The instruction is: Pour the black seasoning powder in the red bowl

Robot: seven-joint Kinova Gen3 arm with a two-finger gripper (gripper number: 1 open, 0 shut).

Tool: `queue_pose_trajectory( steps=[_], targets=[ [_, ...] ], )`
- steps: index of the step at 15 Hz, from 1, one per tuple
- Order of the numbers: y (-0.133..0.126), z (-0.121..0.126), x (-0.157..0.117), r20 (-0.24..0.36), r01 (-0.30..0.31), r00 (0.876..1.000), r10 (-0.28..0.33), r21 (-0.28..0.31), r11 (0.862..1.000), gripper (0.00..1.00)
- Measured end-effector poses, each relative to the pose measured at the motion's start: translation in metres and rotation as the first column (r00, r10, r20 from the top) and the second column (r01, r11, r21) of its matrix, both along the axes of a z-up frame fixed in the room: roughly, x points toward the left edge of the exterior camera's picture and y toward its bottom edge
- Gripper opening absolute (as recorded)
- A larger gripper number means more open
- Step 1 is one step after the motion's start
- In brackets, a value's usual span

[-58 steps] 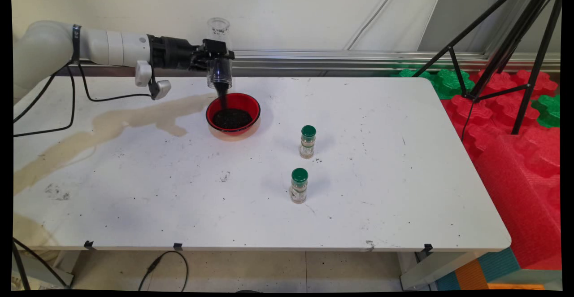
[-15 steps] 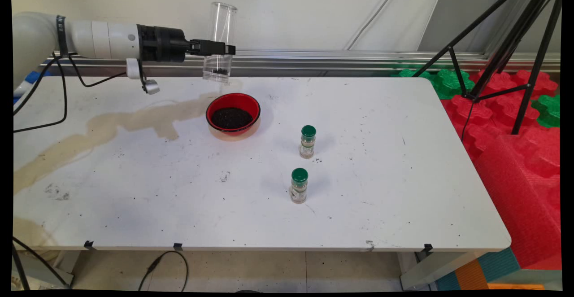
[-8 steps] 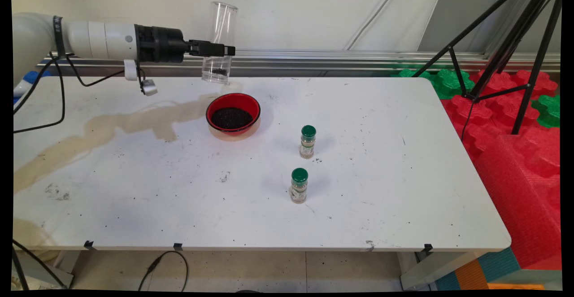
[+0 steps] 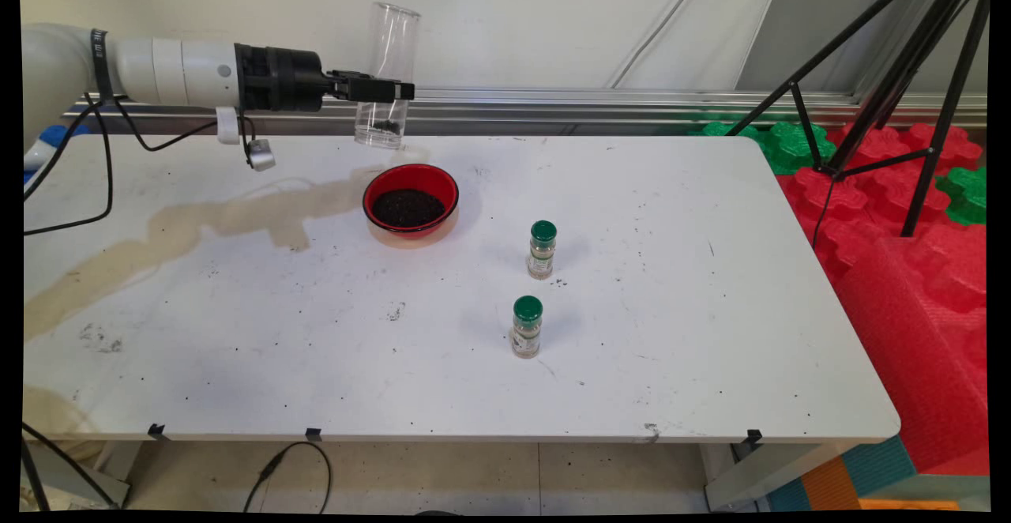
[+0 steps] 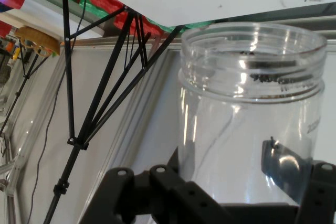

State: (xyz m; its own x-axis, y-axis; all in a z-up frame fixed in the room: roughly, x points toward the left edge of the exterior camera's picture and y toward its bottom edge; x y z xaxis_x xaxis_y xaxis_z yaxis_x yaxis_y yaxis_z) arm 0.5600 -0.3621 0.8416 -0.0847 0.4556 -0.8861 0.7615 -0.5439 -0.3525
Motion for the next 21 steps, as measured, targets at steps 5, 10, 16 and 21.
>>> queue_pose_trajectory(
  steps=[5, 10, 16, 21],
  targets=[
    [0.0007, -0.0011, -0.0006, -0.035, -0.01, 0.999, 0.012, 0.047, 0.999, 0.0],
    [-0.0001, -0.0005, 0.0016, -0.111, -0.048, 0.992, 0.064, 0.145, 0.988, 0.0],
    [-0.0066, 0.001, 0.0054, -0.238, -0.093, 0.956, 0.173, 0.313, 0.945, 0.0],
    [-0.0079, 0.0064, 0.0075, -0.332, -0.096, 0.902, 0.276, 0.469, 0.878, 0.0]
  ],
)
